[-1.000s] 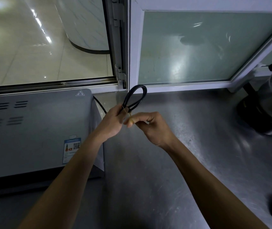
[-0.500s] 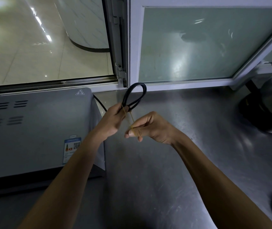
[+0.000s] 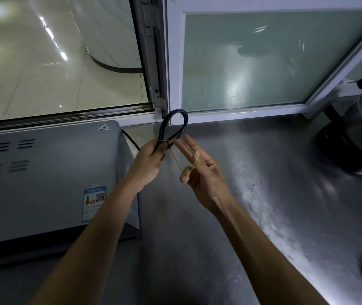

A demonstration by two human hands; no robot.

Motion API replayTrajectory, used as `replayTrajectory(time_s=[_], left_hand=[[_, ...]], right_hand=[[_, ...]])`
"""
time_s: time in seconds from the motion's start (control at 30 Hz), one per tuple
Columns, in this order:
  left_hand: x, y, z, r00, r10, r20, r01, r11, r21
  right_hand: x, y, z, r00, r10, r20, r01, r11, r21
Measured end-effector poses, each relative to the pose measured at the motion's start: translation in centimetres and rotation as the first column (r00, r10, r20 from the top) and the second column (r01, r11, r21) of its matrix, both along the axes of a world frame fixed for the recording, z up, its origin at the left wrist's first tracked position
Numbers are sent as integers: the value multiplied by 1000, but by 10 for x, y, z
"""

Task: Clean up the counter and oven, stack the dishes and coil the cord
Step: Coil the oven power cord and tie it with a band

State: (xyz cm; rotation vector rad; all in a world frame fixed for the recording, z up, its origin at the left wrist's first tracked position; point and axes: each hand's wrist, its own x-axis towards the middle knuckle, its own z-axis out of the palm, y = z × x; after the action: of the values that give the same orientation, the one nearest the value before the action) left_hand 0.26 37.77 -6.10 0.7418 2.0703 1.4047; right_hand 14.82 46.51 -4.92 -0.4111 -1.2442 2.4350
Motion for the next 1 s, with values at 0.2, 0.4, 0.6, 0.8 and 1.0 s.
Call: replayTrajectory(time_s=[0.2, 0.4, 0.6, 0.8, 1.0], left_hand=[[-1, 0, -7, 990, 118, 80, -120, 992, 24], [7, -1, -3, 1000, 5, 6, -5, 1000, 9], [10, -3, -3, 982, -138, -130, 132, 990, -52], [7, -5, -4, 977, -163, -140, 148, 983, -111], [13, -5, -2, 948, -206, -243, 166, 971, -173]], right_hand=[[-9, -19, -11, 977, -169, 127, 211, 801, -559], [-25, -4, -12, 926, -332, 180, 376, 764, -525], [-35, 2, -9, 890, -408, 203, 453, 839, -301], [-30, 6, -7, 874, -427, 231, 427, 903, 56], [-20, 22, 5, 891, -371, 261, 294, 911, 289]])
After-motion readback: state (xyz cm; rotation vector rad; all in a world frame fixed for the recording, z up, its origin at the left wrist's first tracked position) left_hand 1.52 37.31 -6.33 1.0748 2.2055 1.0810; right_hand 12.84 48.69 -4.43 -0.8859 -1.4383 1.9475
